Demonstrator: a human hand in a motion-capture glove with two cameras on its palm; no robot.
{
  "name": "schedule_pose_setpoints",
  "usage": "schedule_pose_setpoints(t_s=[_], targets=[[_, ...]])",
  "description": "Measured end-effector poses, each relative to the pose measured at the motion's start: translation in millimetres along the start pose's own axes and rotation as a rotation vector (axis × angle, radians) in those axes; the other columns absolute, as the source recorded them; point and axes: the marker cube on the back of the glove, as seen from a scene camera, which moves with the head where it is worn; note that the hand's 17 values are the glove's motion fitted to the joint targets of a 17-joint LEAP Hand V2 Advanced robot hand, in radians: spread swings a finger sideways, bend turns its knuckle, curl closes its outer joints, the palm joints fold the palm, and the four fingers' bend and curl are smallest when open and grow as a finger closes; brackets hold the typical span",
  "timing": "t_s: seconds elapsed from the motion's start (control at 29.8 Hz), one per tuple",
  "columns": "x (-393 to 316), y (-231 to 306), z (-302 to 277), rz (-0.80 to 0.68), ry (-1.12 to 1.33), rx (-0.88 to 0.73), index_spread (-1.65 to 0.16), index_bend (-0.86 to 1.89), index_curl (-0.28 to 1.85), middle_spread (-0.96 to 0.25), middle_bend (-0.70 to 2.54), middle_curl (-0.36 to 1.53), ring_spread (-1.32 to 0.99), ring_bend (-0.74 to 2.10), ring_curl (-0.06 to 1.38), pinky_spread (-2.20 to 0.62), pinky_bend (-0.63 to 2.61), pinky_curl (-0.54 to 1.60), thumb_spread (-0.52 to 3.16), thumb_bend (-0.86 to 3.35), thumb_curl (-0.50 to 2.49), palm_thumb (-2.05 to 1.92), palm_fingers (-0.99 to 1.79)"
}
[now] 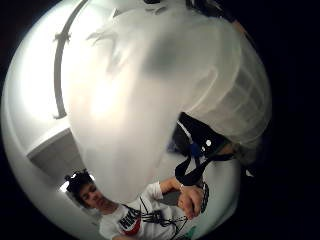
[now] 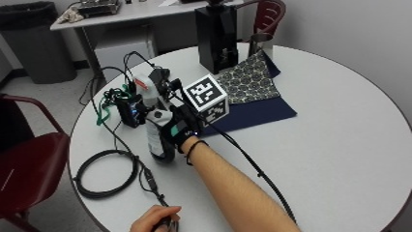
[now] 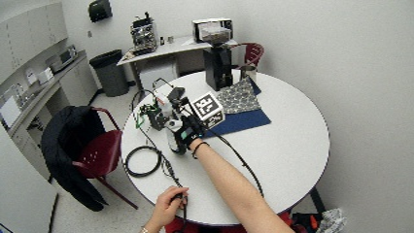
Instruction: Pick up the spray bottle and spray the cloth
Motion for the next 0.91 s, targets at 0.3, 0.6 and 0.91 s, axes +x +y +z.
schedule_pose_setpoints(t_s=[0.3,0.6,0.91], targets=[[14,6,4,0.018,-0.027,-0.026,-0.26,0.12,0.33,-0.11,0.48,0.47,-0.11,0.57,0.41,0.05,0.19,0.35,1.10,-0.02,0.35,0.68,1.12],[17,23,-15,0.010,-0.007,-0.099,-0.27,0.08,0.30,-0.09,0.41,0.45,-0.08,0.45,0.40,0.11,0.20,0.36,1.05,-0.03,0.33,0.64,0.78],[13,60,-95,0.042,0.155,-0.036,-0.29,0.10,0.26,-0.08,0.37,0.43,-0.06,0.42,0.37,0.14,0.22,0.35,1.02,-0.03,0.33,0.63,0.76]])
